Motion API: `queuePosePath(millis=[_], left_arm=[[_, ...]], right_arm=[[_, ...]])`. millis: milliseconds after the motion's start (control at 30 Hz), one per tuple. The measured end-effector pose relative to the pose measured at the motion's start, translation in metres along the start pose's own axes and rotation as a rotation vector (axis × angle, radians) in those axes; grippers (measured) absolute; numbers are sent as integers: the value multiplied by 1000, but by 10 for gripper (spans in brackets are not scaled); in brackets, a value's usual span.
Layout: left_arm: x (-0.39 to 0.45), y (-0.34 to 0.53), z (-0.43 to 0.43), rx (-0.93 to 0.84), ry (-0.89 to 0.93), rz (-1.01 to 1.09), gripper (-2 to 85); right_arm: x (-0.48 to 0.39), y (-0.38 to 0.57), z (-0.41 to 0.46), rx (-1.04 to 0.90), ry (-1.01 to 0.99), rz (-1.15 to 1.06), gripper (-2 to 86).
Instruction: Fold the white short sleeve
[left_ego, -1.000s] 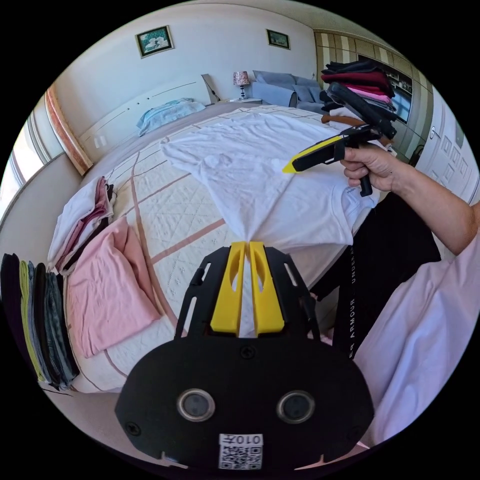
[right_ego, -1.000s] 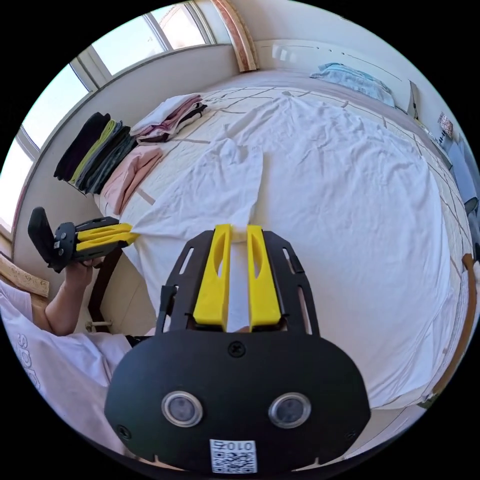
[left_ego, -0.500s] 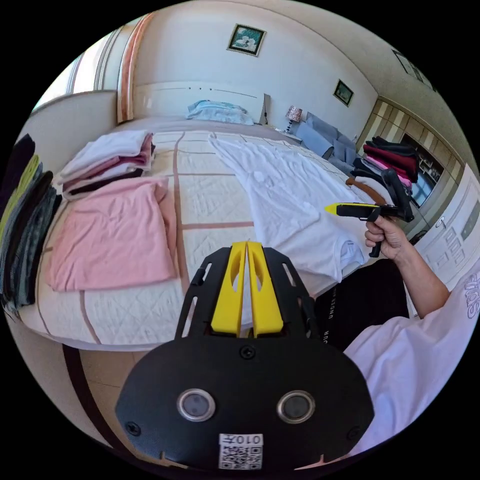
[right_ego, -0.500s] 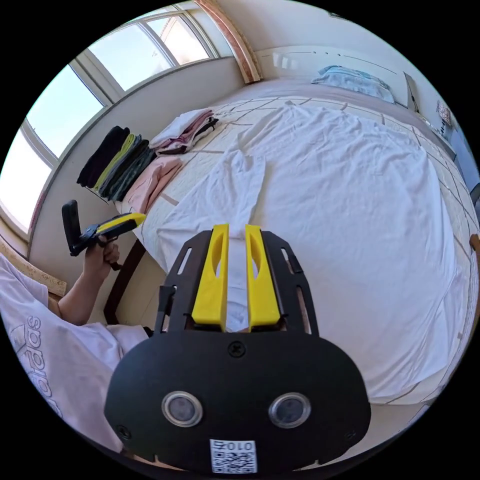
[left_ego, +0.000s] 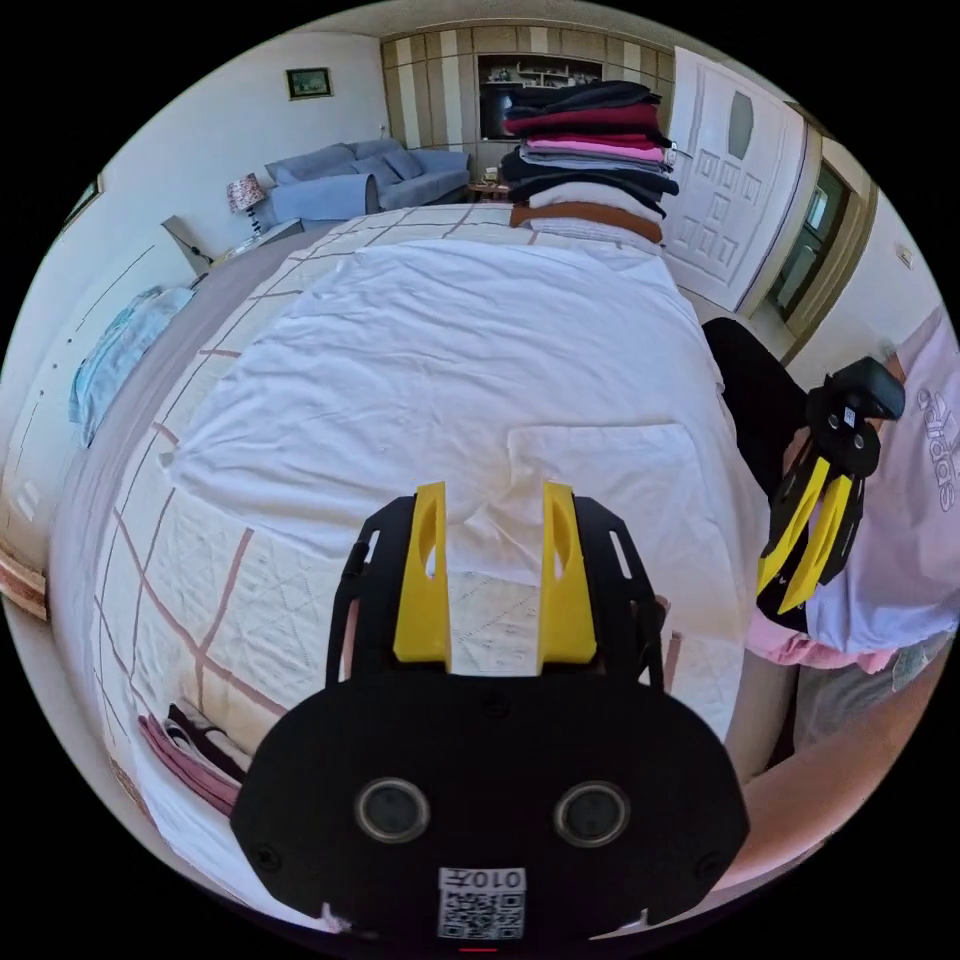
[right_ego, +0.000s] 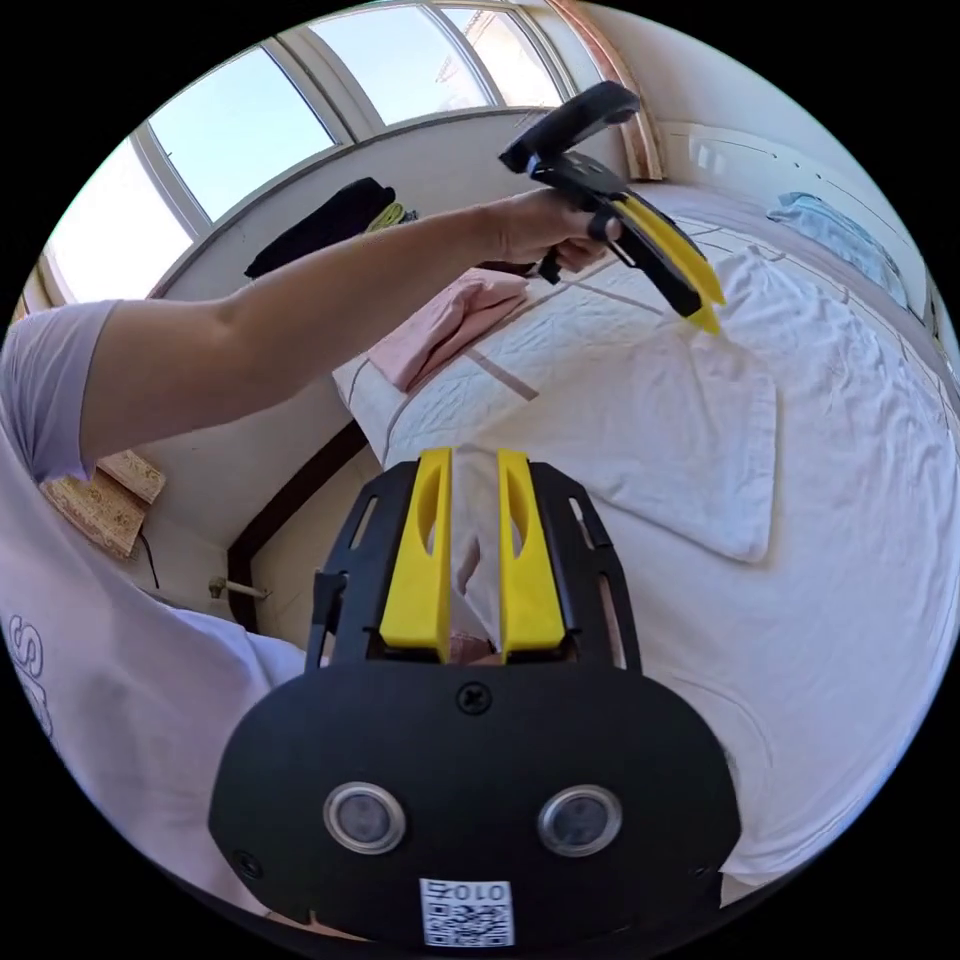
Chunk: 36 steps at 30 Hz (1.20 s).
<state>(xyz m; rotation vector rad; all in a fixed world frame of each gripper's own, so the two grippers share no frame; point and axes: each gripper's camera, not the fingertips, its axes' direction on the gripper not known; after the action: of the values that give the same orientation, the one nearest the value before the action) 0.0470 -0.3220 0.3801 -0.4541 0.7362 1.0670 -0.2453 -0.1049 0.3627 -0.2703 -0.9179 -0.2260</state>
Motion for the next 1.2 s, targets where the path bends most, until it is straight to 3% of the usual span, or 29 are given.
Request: queuePosePath(millis=[33,233,500,633,767,900,1033,1200], left_arm=[[-15,-3,14,-77,74,0,108],[-73,17,15,-59,210,-82,65],[-89,37,27,-30,218,-152,46],[-47,42,-28,194,-75,-192,42],[-12,50,-47,372,-139,-215,33],[-9,23,44,-44,49,-186,22],[-13,56,14,207,-7,-372,26],[66,58,-63,442,-178,-351,37]], right_arm=[[-6,-3,5,-11,19,-19,81],[-14,-14,33,-96,1,-50,100],[-23,5,32,-68,21,-85,102],[-34,14,-7,13,47,-100,79],[-18,31,11,-65,91,-57,82],[3,50,4,-47,-14,17,74],[18,92,-77,127,180,37,68],[84,218,-205,309,539,466,81]])
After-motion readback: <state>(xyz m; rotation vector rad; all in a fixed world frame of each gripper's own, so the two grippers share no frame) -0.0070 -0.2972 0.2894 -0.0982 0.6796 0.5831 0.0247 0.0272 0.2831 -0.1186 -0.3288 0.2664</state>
